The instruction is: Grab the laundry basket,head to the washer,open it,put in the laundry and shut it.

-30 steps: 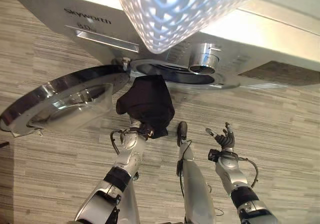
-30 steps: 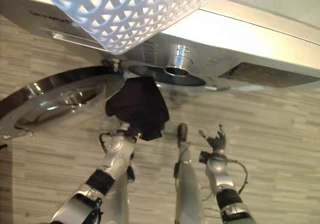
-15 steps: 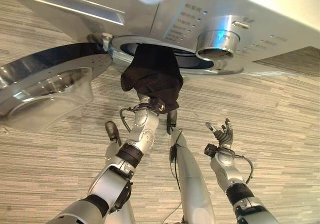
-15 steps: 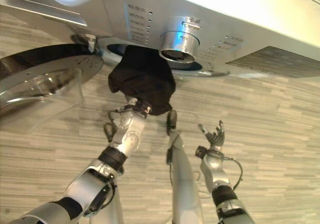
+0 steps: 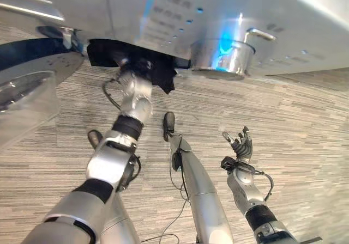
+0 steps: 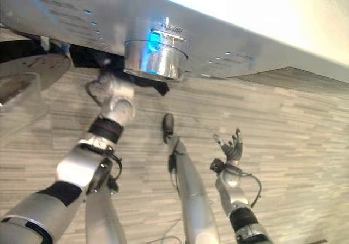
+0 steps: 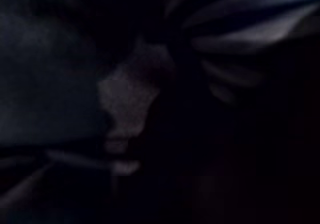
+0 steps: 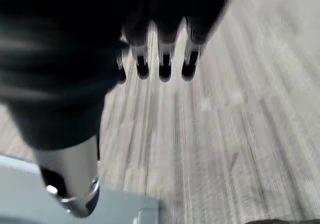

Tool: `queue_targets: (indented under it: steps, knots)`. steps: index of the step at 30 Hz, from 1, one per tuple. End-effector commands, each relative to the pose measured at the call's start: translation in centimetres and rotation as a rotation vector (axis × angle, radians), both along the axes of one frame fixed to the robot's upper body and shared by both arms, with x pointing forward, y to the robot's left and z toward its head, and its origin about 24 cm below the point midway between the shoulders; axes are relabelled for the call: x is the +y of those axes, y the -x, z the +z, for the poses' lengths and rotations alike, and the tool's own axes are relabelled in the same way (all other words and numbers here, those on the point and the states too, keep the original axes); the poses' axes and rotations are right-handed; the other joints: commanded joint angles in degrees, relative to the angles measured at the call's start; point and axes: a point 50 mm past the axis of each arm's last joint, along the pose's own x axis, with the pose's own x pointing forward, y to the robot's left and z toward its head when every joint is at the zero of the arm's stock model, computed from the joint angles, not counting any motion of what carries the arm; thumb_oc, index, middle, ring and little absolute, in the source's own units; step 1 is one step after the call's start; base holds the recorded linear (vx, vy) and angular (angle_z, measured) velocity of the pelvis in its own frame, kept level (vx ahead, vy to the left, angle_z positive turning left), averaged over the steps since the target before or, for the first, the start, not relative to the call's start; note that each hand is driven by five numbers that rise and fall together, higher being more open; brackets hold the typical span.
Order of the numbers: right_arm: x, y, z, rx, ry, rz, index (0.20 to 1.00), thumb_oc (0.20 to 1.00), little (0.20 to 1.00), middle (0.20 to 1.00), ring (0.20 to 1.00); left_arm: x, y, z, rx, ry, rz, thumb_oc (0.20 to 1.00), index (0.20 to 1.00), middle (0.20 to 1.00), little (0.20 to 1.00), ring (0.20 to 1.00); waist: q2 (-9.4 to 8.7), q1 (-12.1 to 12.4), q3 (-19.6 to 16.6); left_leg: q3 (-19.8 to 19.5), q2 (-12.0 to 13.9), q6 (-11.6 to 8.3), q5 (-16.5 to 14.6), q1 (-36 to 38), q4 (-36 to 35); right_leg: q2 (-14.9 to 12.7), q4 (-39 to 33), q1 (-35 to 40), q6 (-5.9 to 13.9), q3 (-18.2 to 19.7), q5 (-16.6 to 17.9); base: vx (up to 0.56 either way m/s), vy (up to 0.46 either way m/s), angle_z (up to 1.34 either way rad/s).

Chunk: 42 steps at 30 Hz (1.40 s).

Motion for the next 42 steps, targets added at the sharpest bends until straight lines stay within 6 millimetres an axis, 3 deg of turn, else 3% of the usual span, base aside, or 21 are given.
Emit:
queue_targets:
  steps: [1,5,8,10,12,13,16,17,19,23,27,30,33,34,35,37,42]
  knots:
    - [-1.2,1.0,0.3,-0.046,-0.026,-0.031,1.0,1.0,1.0,1.0,1.0,-0.5,0.6,1.4,-0.087,0.088,0.001,0.2,0.2,0.2,0.2,0.2,2.89,-2.2,-3.1,2.1,4.0,-3.22,-13.0,3.9,10.3,1.0,5.4,-1.2,2.3,5.1,-8.7,0.08,-0.15,-0.05]
    - [-2.0,0.9,1.4,-0.088,-0.017,-0.039,1.0,1.0,1.0,1.0,1.0,0.3,0.4,4.0,-0.088,0.152,0.014,0.2,0.2,0.2,0.2,0.2,2.95,-3.3,-3.1,2.2,5.0,-4.0,-12.5,4.5,8.8,2.4,4.8,-1.1,2.32,4.6,-9.0,0.06,-0.117,-0.01]
    - [-3.4,0.6,2.7,-0.125,0.016,-0.057,1.0,1.0,1.0,1.0,1.0,0.6,0.7,8.0,-0.099,0.081,0.028,0.2,0.2,0.2,0.2,0.2,3.35,-4.2,-3.4,2.6,6.0,-4.4,-12.1,4.9,8.1,3.5,3.9,-0.8,2.15,4.7,-9.2,0.06,-0.11,0.03]
    - [-4.9,0.6,3.4,-0.139,0.051,-0.08,1.0,1.0,1.0,1.0,1.0,0.5,1.5,11.8,-0.136,-0.064,0.041,0.2,0.2,0.2,0.2,0.2,4.03,-4.6,-3.7,2.8,6.4,-4.58,-11.9,5.1,7.8,4.2,3.6,-0.7,2.1,4.9,-9.2,0.05,-0.071,0.0]
    - [-6.8,1.0,4.0,-0.149,0.082,-0.118,1.0,1.0,1.0,1.0,1.0,-1.0,3.6,16.3,-0.274,-0.148,0.016,0.2,0.2,0.2,0.2,0.2,5.01,-4.6,-4.0,2.7,6.5,-4.66,-11.5,5.1,7.6,4.7,3.0,-0.6,2.12,5.0,-9.3,0.05,-0.088,-0.05]
    - [-8.2,1.7,4.2,-0.152,0.095,-0.16,1.0,1.0,1.0,1.0,1.0,-2.7,6.1,19.6,-0.423,-0.233,0.015,0.2,0.2,0.2,0.2,0.2,5.81,-4.2,-4.2,2.4,6.4,-4.54,-10.9,5.0,7.2,5.0,2.6,-0.5,2.22,5.0,-9.3,0.04,-0.106,-0.05]
    - [-9.6,4.0,3.7,-0.127,0.131,-0.191,1.0,1.0,1.0,1.0,1.0,-2.8,9.3,21.7,-0.616,-0.229,0.055,0.2,0.2,0.2,0.2,0.2,5.97,-4.1,-4.3,2.6,6.4,-4.28,-10.2,5.5,5.7,5.5,1.9,-0.2,2.37,5.0,-9.4,0.02,-0.079,0.01]
    - [-9.9,5.1,2.8,-0.082,0.149,-0.183,1.0,1.0,1.0,1.0,1.0,-2.2,8.8,20.9,-0.623,-0.23,0.032,1.0,1.0,1.0,1.0,1.0,6.14,-3.8,-4.7,3.0,5.9,-4.19,-9.8,6.1,4.6,5.5,1.4,-0.2,2.41,5.3,-9.3,0.01,-0.037,0.08]
    - [-9.8,6.0,1.7,-0.034,0.14,-0.168,1.0,1.0,1.0,1.0,1.0,-0.7,6.7,18.5,-0.533,-0.215,0.032,1.0,1.0,1.0,1.0,1.0,6.41,-3.5,-5.3,3.4,5.3,-3.76,-9.8,6.9,3.5,5.5,1.5,-0.1,2.34,5.5,-9.3,-0.01,0.015,0.09]
    - [-9.3,5.7,1.2,-0.025,0.114,-0.148,1.0,1.0,1.0,1.0,1.0,-1.1,4.4,15.5,-0.401,-0.181,0.001,1.0,1.0,1.0,1.0,1.0,6.73,-2.7,-5.6,3.4,4.8,-3.29,-10.0,6.6,3.4,5.3,1.7,-0.4,2.19,5.7,-9.3,0.0,0.0,0.0]
    - [-8.7,4.6,1.8,-0.051,0.118,-0.098,1.0,1.0,1.0,1.0,1.0,-1.9,3.1,13.8,-0.277,-0.189,0.013,1.0,1.0,1.0,1.0,1.0,6.94,-2.2,-5.0,3.1,4.2,-3.03,-9.7,6.2,3.0,4.7,1.6,-0.7,2.51,5.7,-8.7,-0.01,0.025,0.04]
    - [-8.5,4.0,2.1,-0.06,0.112,-0.087,1.0,1.0,1.0,1.0,1.0,-2.5,2.9,13.8,-0.245,-0.217,0.007,1.0,1.0,1.0,1.0,1.0,7.17,-2.0,-4.5,3.1,4.1,-2.96,-9.4,6.3,2.5,4.6,1.5,-0.6,2.65,5.7,-8.5,-0.01,0.05,0.08]
    - [-9.6,3.8,2.5,-0.061,0.134,-0.094,1.0,1.0,1.0,1.0,1.0,-4.0,2.4,13.8,-0.171,-0.538,0.078,1.0,1.0,1.0,1.0,1.0,7.49,-1.4,-3.7,3.4,3.6,-2.59,-9.0,6.7,2.5,4.2,1.8,-0.1,2.76,5.8,-8.2,-0.03,0.068,0.06]
    - [-10.2,4.1,2.5,-0.053,0.141,-0.101,1.0,1.0,1.0,1.0,1.0,-4.5,2.2,13.9,-0.138,-0.737,0.14,1.0,1.0,1.0,1.0,1.0,7.62,-1.0,-3.4,3.3,3.2,-2.43,-8.8,7.2,2.1,4.0,1.6,0.4,2.86,5.7,-8.1,-0.06,0.119,0.06]
    - [-11.0,4.3,2.0,-0.026,0.137,-0.118,1.0,1.0,1.0,1.0,1.0,-3.4,1.7,14.2,-0.024,-0.987,0.302,1.0,1.0,1.0,1.0,1.0,7.71,-0.6,-2.8,3.4,2.7,-2.29,-8.2,8.4,1.2,3.8,1.3,1.5,3.17,5.8,-7.7,-0.05,0.102,0.08]
    - [-11.2,4.3,1.9,-0.022,0.132,-0.121,1.0,1.0,1.0,1.0,1.0,-3.5,1.8,14.5,-0.017,-1.092,0.373,1.0,1.0,1.0,1.0,1.0,7.51,-0.7,-2.4,3.6,2.6,-2.25,-8.1,9.3,0.7,3.7,1.2,2.1,3.21,5.9,-7.6,-0.03,0.068,0.05]
    - [-11.3,4.3,1.8,-0.02,0.15,-0.101,1.0,1.0,1.0,1.0,1.0,-2.7,0.9,12.5,0.096,-1.467,0.662,1.0,1.0,1.0,1.0,1.0,6.46,-1.1,-1.3,4.0,1.8,-2.17,-7.5,12.8,-0.9,3.3,0.2,4.8,3.43,6.2,-7.0,-0.03,0.061,0.01]
